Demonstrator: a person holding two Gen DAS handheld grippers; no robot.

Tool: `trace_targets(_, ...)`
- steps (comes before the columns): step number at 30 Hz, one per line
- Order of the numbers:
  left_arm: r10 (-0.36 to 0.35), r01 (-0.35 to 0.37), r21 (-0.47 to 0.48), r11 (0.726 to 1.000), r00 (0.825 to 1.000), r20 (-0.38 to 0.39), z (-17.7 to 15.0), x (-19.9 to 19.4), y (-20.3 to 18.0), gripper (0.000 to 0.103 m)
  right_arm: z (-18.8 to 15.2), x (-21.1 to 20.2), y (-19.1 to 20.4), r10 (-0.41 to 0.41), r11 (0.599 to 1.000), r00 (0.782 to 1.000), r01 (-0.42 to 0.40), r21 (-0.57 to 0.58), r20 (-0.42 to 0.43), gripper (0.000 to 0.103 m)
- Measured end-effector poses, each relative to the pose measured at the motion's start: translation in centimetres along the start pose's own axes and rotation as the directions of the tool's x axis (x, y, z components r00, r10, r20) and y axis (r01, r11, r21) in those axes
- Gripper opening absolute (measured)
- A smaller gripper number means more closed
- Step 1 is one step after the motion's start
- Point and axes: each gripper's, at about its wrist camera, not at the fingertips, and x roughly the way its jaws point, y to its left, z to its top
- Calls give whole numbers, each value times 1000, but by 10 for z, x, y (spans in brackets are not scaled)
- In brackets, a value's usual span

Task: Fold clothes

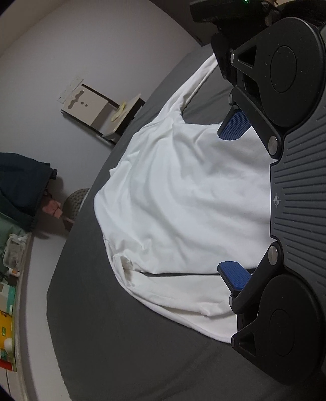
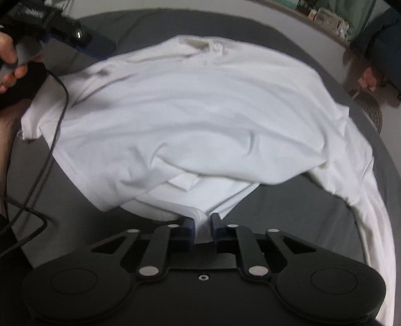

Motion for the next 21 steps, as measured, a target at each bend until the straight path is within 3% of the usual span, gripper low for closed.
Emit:
trace_targets(6, 23, -23, 11, 1000, 1000, 2, 0, -7, 7, 103, 8, -25, 5, -22, 998, 999, 24, -50, 33, 8)
trace_targets(12, -14, 15, 103, 995, 1000, -9, 4, -16, 6, 103, 8, -58, 21, -44, 985, 999, 46, -166, 15, 8)
trace_targets(15, -4, 8, 163, 987, 1000, -26, 7, -21, 5, 103, 2, -73, 32, -39, 975, 999, 33, -220, -20, 7)
trace_targets(21, -16, 24, 184, 983, 999, -41, 17, -30, 7, 103, -7, -92, 52, 27, 972, 997, -42, -233, -68, 2)
